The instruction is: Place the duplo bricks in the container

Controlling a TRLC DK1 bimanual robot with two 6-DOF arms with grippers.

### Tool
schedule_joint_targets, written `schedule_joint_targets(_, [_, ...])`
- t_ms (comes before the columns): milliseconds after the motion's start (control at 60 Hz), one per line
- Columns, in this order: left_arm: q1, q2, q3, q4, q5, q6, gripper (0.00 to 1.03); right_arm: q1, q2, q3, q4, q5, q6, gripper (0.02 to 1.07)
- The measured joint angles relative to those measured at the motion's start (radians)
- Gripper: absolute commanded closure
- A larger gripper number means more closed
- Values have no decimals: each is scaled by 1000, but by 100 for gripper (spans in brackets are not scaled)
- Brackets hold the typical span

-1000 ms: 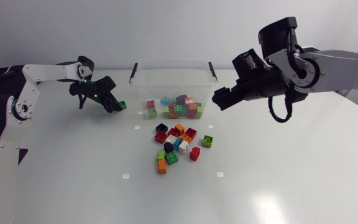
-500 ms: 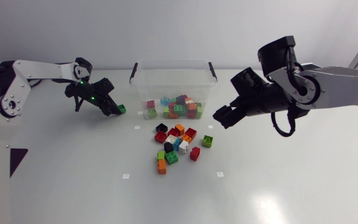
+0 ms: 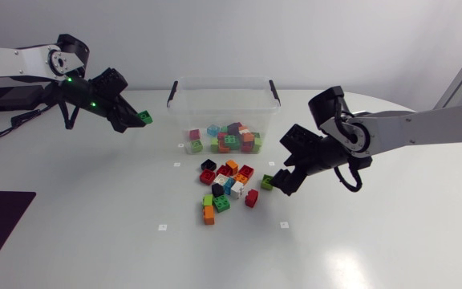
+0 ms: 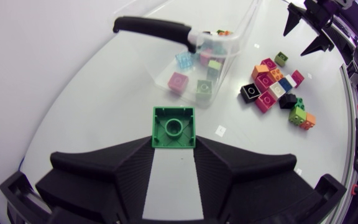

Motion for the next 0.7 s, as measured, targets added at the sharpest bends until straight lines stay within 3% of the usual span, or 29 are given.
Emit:
schedule_joint_targets(333, [-137, -231, -77, 21, -20, -175, 77, 0, 137, 3, 23, -4, -82, 12])
schedule_joint_targets(700, [-254, -261, -70, 99, -119, -333, 77, 0, 200, 84, 33, -25, -104, 16])
